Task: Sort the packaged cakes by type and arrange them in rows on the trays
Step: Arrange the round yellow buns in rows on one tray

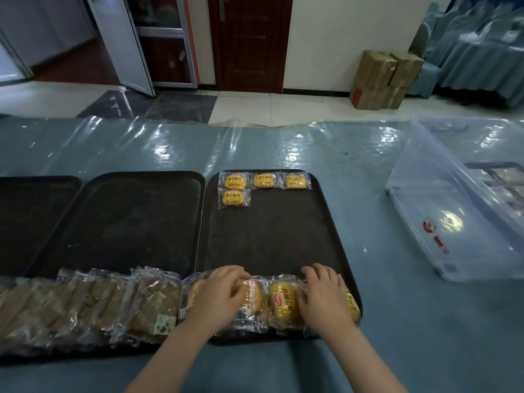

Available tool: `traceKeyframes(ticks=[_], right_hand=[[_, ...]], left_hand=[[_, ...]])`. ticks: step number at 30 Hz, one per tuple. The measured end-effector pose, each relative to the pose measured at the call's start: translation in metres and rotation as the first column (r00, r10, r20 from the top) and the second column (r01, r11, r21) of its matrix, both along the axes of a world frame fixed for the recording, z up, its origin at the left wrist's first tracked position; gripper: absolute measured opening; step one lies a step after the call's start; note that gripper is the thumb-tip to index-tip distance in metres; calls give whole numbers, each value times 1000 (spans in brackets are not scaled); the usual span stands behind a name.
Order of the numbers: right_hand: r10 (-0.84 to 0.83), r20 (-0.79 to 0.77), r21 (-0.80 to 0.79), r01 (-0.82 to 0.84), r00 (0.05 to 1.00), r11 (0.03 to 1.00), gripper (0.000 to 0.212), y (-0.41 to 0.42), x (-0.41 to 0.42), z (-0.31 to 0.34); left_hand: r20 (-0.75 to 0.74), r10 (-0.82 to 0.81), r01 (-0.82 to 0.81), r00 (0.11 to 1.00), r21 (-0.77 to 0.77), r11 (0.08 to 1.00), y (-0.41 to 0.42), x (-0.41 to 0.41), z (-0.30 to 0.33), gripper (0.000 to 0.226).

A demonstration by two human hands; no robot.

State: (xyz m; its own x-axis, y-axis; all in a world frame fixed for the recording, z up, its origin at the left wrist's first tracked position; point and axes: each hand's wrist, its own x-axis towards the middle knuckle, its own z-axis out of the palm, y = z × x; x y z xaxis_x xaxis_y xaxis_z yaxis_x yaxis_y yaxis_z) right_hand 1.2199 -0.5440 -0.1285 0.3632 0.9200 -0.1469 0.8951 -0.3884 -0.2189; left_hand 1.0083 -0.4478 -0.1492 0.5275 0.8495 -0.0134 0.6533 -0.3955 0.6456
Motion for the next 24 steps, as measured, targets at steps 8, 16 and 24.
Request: traceKeyframes(ticks=[8,16,24], right_hand=[[-154,-78,34,157,985,987,74,-23,0,-3],[-193,-160,20,199,968,980,75,-32,-2,-5],[-152,-199,63,167,968,984,70,-23,-2,-4]], left_hand=[[7,-69,69,998,28,997,-22,8,-3,24],[-63,-125,129,990,68,989,-32,9,-4,25],[-34,-140,143,990,100,985,-37,9,-2,25]])
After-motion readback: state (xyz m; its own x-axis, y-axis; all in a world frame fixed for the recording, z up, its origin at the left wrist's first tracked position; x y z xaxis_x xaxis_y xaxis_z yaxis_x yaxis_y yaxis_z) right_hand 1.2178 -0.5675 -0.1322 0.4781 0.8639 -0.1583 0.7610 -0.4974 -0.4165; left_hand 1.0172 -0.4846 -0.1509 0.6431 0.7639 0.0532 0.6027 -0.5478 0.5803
